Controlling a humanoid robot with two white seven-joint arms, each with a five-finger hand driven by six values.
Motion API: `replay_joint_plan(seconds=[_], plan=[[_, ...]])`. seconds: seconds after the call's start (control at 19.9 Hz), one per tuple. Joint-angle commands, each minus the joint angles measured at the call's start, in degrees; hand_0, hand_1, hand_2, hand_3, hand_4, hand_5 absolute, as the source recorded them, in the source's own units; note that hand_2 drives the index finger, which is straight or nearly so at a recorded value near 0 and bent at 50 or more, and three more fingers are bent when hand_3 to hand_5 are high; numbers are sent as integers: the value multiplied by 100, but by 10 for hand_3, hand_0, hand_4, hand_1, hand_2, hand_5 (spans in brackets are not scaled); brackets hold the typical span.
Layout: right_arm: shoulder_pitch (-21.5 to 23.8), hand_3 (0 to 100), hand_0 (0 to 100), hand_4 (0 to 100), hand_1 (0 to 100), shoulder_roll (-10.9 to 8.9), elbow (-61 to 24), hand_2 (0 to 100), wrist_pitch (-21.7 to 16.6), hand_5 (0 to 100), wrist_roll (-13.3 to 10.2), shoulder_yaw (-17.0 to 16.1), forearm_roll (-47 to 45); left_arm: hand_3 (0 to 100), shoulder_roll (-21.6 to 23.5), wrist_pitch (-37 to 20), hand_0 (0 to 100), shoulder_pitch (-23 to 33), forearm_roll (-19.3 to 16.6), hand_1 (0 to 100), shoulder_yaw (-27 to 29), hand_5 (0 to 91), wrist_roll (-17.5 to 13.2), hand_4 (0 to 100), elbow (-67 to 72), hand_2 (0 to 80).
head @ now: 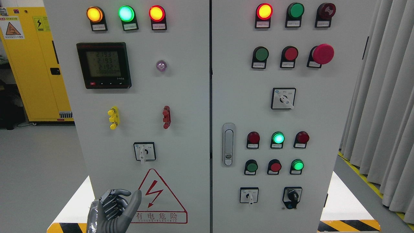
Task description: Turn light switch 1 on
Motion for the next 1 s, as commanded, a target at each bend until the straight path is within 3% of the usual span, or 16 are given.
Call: replay_joint_plan(seconds=[0.0,0.4,0.95], plan=[[0,0,0,0,500,0,0,40,5,0,3,0,-167,858,-102,61,134,-152,-143,696,5,846,13,897,-62,566],[0,0,0,0,500,0,0,40,5,0,3,0,-167,887,-164,316,160,-372,-371,700,-144,838,118,903,-53,563],[0,0,0,0,500,0,0,40,5,0,3,0,-167,886,-207,535,196,-635,-389,696,-364,837,338,904,-27,554]])
